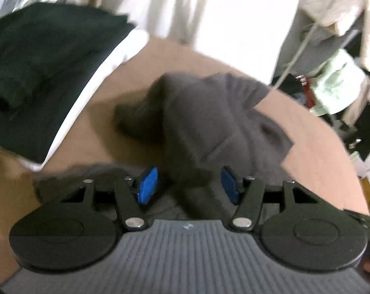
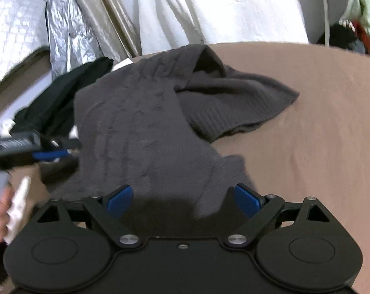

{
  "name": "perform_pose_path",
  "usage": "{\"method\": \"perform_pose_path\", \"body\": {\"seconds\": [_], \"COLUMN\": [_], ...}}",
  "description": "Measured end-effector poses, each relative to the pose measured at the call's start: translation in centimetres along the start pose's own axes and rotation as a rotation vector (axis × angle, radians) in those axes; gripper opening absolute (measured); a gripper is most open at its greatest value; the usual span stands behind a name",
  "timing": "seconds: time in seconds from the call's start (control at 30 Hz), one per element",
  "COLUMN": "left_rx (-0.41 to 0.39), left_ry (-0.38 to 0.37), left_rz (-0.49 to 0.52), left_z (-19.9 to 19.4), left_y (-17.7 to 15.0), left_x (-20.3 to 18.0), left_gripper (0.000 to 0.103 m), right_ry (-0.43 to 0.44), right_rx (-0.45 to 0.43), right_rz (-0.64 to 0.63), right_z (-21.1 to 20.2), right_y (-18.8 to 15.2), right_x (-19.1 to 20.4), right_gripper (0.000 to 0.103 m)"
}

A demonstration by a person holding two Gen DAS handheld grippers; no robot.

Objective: Fold clothes

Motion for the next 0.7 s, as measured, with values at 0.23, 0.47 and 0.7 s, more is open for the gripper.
{"method": "perform_pose_path", "body": {"seconds": [0.23, 0.47, 0.7], "left_rx": [0.052, 0.087, 0.062], "left_ry": [-0.063, -0.09, -0.096], "left_rz": [0.024, 0.14, 0.164], "left_z": [-0.2, 2.1, 2.9], "left_y": [-1.2, -1.4, -1.1], "left_x": [0.3, 0.2, 0.7], "left_gripper": [0.061, 0.062, 0.062], "right_ry": [0.01, 0.071, 0.128], "right_rx": [0.013, 0.037, 0.001], "right_rz": [-0.157, -0.025, -0.137], "right_z": [-1.7, -0.2, -0.9], "right_y": [-0.3, -3.7, -2.1], "right_x": [-2.9, -5.3, -2.0], "right_gripper": [0.078, 0.077, 0.021]}}
Point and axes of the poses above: each gripper's, at about its wrist camera, not at the fingertips, and z roughly the way its jaws point, x to its left, y to its top, the point moved 2 cm from there along z, roughly the way its jaws point
